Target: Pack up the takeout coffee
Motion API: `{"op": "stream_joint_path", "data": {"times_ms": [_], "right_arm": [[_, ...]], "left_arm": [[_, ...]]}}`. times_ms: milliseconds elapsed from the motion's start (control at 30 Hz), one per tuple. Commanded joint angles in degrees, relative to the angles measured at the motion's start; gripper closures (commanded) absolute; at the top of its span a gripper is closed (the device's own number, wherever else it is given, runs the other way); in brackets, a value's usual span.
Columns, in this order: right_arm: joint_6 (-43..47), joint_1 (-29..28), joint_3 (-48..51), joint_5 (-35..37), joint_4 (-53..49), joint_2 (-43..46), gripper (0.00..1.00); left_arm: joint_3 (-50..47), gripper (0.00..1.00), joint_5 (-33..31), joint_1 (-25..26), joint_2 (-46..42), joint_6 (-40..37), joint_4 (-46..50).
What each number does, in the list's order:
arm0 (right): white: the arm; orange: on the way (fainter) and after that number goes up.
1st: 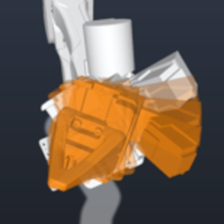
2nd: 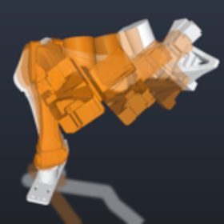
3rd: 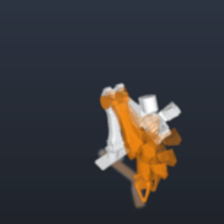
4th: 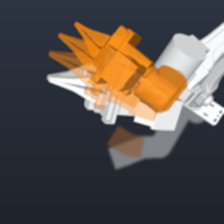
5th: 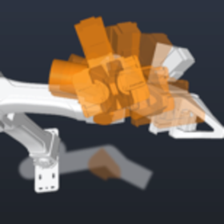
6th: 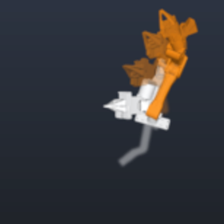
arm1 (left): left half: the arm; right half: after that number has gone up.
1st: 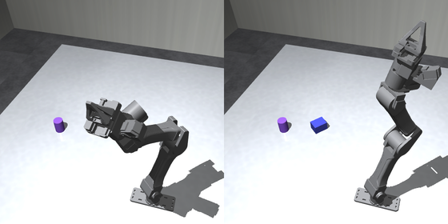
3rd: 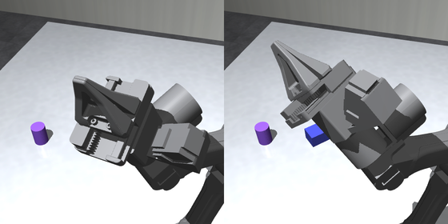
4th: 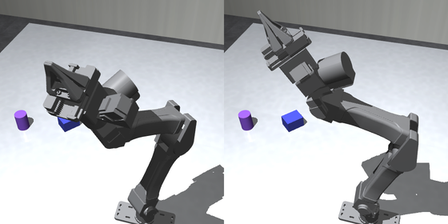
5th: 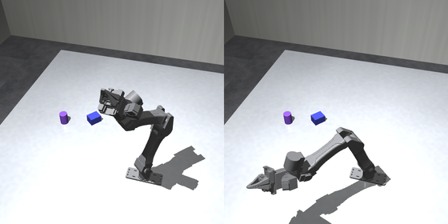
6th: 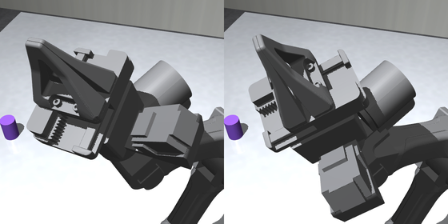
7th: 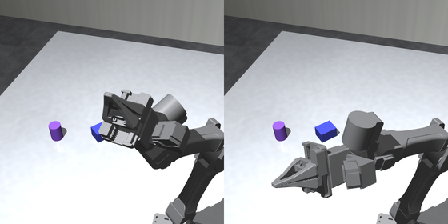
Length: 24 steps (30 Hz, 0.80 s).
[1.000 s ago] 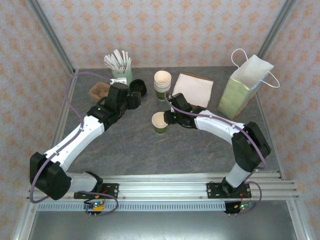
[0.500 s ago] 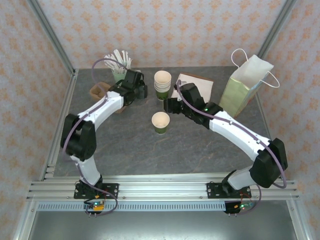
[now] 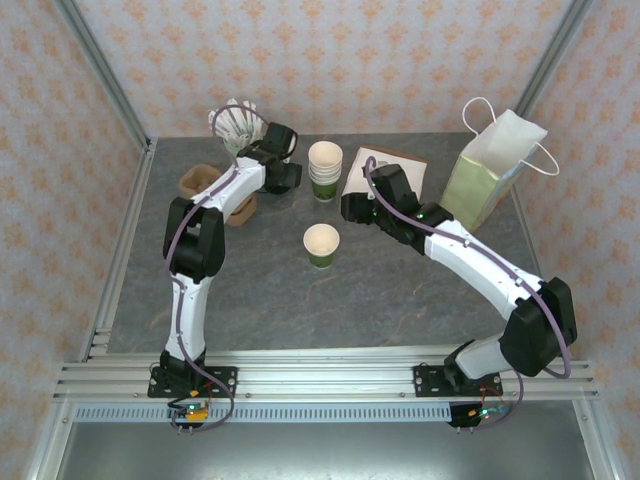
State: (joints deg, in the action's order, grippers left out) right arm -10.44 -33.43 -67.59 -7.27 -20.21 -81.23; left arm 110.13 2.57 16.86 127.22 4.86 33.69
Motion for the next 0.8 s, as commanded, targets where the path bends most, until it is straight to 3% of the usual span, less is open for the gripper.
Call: {"op": "stream_joint_path", "data": {"times_ms": [0,367,767], "right_arm": [[-0.09,0.56,0.95,1.22,-0.89,1.67,0.36],[-0.33,0.64,1.19,1.38,-1.08,1.34,0.35],[-0.73,0.65,1.41,1.13,-1.0,0.92,0.35]], "left_arm": [[4.81,0.43,-0.98,-0.14,2.36,-1.7,5.31],[11.16,0.57,0.01,-0.5,7.14,-2.05,7.93],[13.92,0.65,0.19,-0.69,8.83,-2.45,9.33]]}}
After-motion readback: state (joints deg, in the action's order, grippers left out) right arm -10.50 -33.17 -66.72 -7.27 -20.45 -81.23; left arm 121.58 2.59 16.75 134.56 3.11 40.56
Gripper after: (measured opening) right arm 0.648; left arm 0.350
